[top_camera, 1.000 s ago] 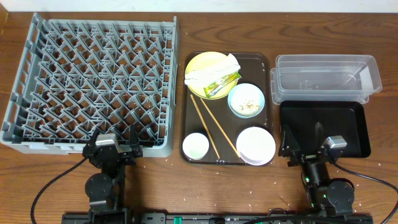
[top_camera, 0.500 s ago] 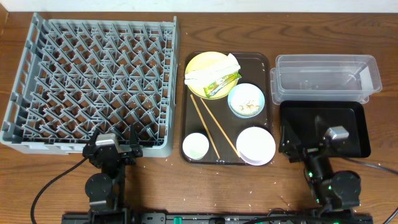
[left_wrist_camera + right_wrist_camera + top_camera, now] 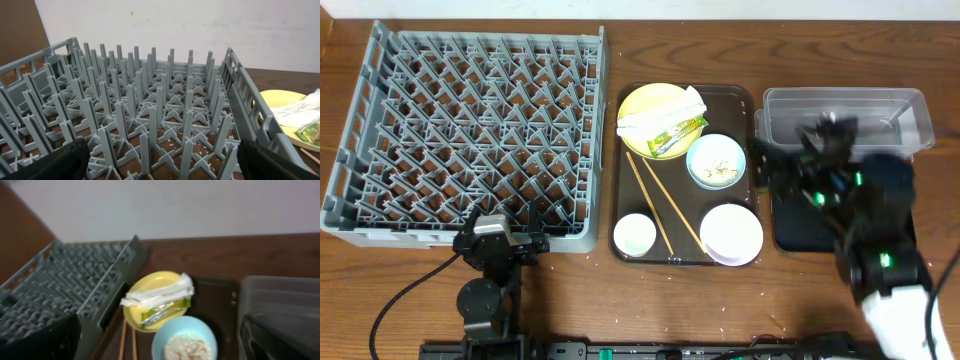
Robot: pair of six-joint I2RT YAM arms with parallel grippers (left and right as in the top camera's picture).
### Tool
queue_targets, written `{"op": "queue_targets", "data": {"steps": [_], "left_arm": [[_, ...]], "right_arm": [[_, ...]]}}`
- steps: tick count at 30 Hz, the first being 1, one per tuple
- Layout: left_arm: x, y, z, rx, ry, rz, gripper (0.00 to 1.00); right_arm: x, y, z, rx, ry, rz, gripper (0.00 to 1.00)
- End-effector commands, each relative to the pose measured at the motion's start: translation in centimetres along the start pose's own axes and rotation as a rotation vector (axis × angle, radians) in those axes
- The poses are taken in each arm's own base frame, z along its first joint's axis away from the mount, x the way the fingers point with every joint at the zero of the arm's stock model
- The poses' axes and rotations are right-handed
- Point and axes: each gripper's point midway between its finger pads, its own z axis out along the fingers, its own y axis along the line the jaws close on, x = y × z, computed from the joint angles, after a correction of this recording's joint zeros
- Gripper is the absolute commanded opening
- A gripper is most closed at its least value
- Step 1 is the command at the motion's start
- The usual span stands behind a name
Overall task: Sort waste into correct bins and load items into the dishwasher
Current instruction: 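Reach right gripper to yellow plate and grasp napkin and wrapper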
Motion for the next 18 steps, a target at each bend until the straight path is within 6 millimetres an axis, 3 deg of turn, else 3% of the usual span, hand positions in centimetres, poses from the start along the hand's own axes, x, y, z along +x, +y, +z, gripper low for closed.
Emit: {"op": "queue_targets", "data": {"steps": [1,6,10,18], "left_arm": [[1.6,0.0,0.1,0.002,0.050,0.015,0.94],[1.6,0.0,0.1,0.002,0.050,0.015,0.94],[1.6,0.0,0.1,0.002,0.050,0.015,0.94],[1.6,0.0,0.1,0.002,0.050,0.015,0.94]], "right_arm": [[-1.2,2.0,2.3,-0.113,0.087,-0.017,0.99],[-1.7,3.6,7.3,-0.153,0.238,-0.019,0.99],[-0.9,5.6,11.7,-0.179,0.374,-0.008,0.99],[3.9,7.0,19.1,-0.094,0.640,-0.083,0.99]]}}
